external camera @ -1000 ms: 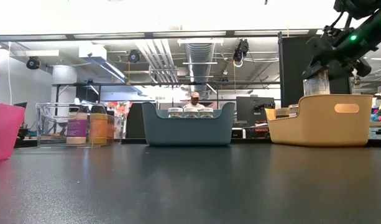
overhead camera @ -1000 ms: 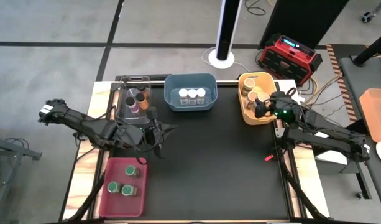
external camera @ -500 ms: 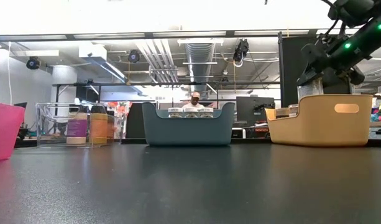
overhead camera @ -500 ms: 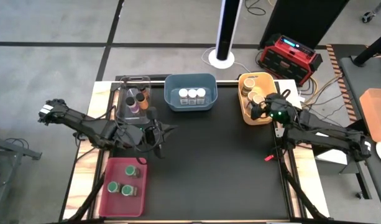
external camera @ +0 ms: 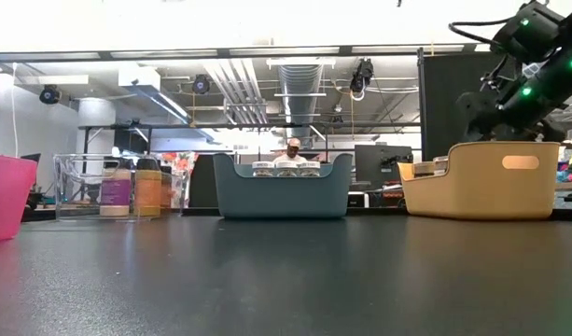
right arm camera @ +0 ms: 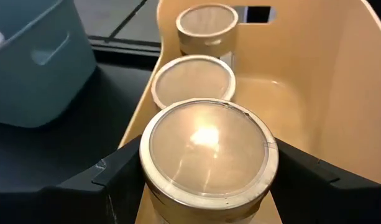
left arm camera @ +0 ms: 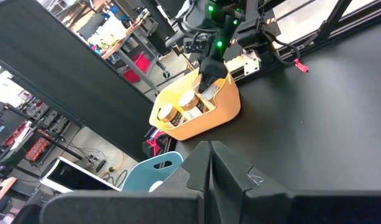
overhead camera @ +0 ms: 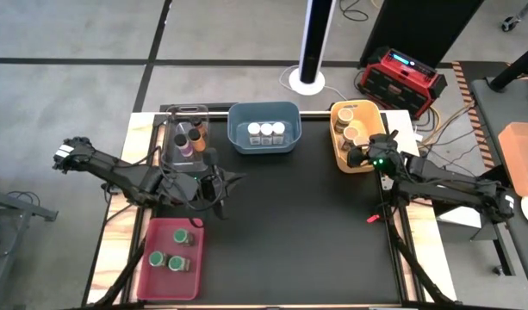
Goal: Sort spices by type
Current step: Put the gold seasoning bottle into the yellow bin
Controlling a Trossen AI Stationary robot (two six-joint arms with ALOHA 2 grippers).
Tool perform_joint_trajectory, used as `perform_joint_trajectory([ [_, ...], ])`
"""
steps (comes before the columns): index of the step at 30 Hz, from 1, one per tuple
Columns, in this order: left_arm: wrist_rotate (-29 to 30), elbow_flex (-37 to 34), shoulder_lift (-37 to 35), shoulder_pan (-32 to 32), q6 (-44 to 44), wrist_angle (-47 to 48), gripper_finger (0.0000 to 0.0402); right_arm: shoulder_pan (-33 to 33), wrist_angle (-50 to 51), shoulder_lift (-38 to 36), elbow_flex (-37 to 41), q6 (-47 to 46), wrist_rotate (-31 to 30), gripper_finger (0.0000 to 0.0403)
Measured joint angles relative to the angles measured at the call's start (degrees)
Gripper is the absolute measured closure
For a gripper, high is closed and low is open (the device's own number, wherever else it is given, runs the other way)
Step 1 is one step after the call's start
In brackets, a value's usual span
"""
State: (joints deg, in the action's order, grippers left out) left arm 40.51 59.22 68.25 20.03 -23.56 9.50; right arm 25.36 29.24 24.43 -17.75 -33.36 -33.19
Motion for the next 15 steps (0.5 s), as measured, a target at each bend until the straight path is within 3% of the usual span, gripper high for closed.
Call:
perform_joint_trajectory([
  [10,0.00,0.00,0.00,0.00,-0.90,0.02,0.0402,-3.29,-5.95,0.00,3.25,1.30,0.13,0.0134],
  [15,0.00,0.00,0.00,0.00,-1.00,0.02,0.0402,-6.76,-5.95,0.00,3.40,1.67,-3.87,0.0134],
])
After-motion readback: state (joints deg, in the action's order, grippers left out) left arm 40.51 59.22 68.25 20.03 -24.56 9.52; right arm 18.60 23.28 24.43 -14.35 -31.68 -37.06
